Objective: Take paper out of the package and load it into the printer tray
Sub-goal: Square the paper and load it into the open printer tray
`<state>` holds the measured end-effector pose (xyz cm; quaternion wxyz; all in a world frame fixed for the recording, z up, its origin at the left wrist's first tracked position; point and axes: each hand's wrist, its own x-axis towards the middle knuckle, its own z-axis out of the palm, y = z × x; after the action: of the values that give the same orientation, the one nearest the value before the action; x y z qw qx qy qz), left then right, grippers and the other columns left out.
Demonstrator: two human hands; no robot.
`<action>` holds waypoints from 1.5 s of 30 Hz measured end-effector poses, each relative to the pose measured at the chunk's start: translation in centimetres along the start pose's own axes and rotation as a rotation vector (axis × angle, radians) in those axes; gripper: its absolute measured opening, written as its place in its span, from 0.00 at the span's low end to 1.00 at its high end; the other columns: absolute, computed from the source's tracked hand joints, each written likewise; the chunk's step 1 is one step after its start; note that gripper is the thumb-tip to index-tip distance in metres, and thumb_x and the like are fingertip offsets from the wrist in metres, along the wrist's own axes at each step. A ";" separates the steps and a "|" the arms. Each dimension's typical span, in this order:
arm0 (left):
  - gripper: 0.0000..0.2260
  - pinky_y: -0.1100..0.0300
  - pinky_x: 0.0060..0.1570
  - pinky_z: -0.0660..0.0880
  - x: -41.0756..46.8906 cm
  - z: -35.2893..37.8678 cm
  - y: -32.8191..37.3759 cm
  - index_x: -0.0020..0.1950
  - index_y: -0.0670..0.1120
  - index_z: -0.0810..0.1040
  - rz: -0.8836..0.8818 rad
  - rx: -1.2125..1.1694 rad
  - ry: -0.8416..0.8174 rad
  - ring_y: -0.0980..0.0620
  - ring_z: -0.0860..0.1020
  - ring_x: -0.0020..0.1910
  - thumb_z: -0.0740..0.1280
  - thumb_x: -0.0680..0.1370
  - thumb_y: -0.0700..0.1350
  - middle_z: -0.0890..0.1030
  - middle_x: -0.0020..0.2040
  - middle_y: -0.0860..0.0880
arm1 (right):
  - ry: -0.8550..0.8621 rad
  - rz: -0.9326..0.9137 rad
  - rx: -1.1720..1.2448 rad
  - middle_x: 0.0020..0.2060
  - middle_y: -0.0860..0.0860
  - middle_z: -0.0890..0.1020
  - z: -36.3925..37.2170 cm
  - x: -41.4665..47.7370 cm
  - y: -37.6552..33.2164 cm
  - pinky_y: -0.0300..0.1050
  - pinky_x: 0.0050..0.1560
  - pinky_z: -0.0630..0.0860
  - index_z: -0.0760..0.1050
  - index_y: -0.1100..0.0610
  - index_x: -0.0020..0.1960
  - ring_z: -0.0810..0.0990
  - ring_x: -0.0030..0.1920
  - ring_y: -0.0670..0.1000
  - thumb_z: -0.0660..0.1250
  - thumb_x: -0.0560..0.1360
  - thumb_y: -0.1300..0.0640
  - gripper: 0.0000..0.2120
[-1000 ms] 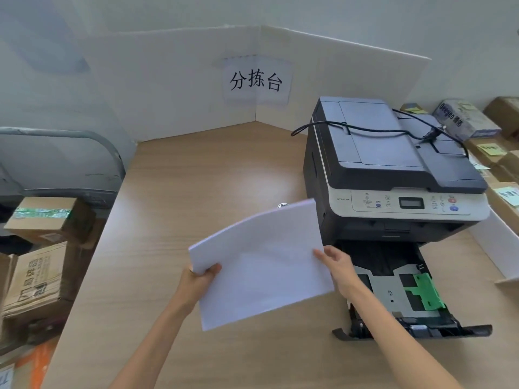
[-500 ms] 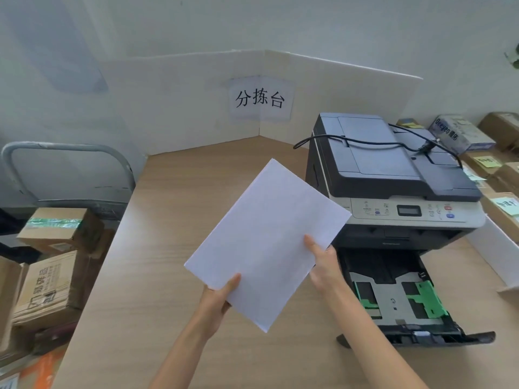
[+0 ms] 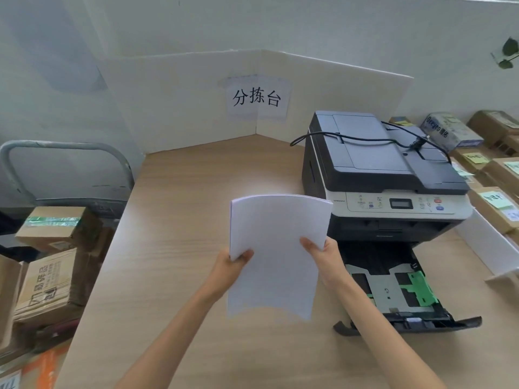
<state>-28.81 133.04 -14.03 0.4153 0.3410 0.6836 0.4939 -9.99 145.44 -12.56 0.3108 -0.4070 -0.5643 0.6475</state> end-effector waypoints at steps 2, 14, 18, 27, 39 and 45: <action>0.16 0.56 0.38 0.71 0.0 1.1 -0.9 0.31 0.51 0.78 0.023 -0.029 0.073 0.57 0.75 0.34 0.65 0.77 0.36 0.79 0.34 0.49 | 0.035 -0.009 -0.001 0.40 0.54 0.84 0.3 -0.3 0.8 0.44 0.41 0.79 0.80 0.62 0.48 0.82 0.41 0.51 0.66 0.76 0.62 0.05; 0.05 0.61 0.35 0.71 -2.4 3.3 -7.0 0.41 0.44 0.79 -0.220 -0.106 0.116 0.51 0.73 0.34 0.67 0.76 0.41 0.78 0.36 0.49 | 0.027 0.161 -0.174 0.37 0.40 0.85 -0.3 -2.2 7.0 0.35 0.43 0.77 0.82 0.43 0.44 0.81 0.41 0.39 0.70 0.73 0.63 0.14; 0.15 0.55 0.32 0.62 -1.5 2.5 -5.4 0.30 0.46 0.70 -0.160 -0.006 0.037 0.51 0.64 0.30 0.67 0.76 0.43 0.68 0.29 0.46 | 0.019 0.152 -0.153 0.40 0.44 0.87 -1.4 -3.3 4.9 0.35 0.43 0.78 0.84 0.50 0.44 0.83 0.42 0.43 0.72 0.72 0.56 0.03; 0.10 0.71 0.28 0.75 0.1 4.0 0.0 0.38 0.51 0.81 -0.030 -0.185 0.034 0.61 0.82 0.33 0.69 0.75 0.38 0.84 0.32 0.61 | 0.025 0.174 -0.167 0.49 0.45 0.86 -5.3 -8.9 2.0 0.36 0.42 0.80 0.81 0.46 0.51 0.85 0.49 0.47 0.66 0.76 0.50 0.06; 0.08 0.50 0.54 0.77 -4.7 18.1 2.9 0.50 0.44 0.82 -0.124 -0.233 -0.319 0.47 0.82 0.47 0.70 0.73 0.34 0.84 0.50 0.43 | 0.051 0.306 -0.143 0.53 0.52 0.85 -20.8 -17.6 2.7 0.55 0.55 0.80 0.79 0.55 0.57 0.84 0.53 0.55 0.68 0.75 0.50 0.14; 0.10 0.59 0.35 0.82 -7.3 26.9 4.8 0.47 0.42 0.82 -0.082 -0.285 -0.334 0.52 0.85 0.37 0.74 0.67 0.39 0.87 0.40 0.49 | -0.038 0.298 -0.051 0.58 0.55 0.82 -31.0 -20.4 1.9 0.58 0.59 0.77 0.75 0.54 0.61 0.82 0.57 0.58 0.72 0.69 0.44 0.24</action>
<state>-1.10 138.54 -12.29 0.5864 0.3280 0.5419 0.5049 27.09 142.34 -11.84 0.1902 -0.4814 -0.5197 0.6797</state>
